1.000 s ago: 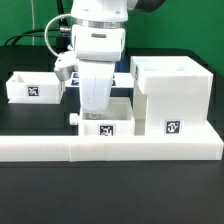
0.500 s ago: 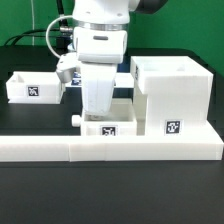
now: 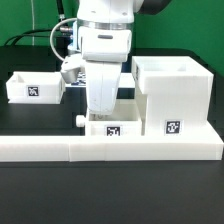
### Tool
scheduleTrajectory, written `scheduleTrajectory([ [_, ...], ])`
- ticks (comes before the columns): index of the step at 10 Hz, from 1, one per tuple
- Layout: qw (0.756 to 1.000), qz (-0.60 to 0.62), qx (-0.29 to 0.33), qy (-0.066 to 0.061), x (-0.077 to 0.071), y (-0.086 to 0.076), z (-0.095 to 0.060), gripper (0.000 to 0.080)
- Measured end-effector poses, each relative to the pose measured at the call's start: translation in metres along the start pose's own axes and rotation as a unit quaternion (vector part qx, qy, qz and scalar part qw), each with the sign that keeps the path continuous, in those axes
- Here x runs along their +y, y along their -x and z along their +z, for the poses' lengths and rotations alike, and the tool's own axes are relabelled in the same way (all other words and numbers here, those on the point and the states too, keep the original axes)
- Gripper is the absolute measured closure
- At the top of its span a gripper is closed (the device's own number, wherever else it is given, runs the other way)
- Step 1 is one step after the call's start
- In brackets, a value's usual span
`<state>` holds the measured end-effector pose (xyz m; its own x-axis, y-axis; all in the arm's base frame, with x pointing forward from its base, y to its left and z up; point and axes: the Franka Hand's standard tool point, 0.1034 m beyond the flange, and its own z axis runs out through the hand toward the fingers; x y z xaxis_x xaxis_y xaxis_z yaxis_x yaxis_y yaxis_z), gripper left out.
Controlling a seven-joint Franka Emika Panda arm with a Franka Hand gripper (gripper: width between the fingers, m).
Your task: Assemble drawer
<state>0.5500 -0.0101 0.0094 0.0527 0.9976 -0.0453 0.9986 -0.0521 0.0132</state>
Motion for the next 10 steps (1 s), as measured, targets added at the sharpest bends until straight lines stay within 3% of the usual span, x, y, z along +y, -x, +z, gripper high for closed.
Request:
scheduleTrajectory([
  [2, 1.0, 0.019, -0.005, 0.001, -0.0004, -0.0057, -0.0005, 0.0757],
  [4, 1.0, 0.024, -0.009, -0.012, -0.0009, -0.0022, -0.001, 0.0757],
  [10, 1.0, 0.018, -0.012, -0.011, -0.0008, -0.0035, -0.001, 0.0757],
])
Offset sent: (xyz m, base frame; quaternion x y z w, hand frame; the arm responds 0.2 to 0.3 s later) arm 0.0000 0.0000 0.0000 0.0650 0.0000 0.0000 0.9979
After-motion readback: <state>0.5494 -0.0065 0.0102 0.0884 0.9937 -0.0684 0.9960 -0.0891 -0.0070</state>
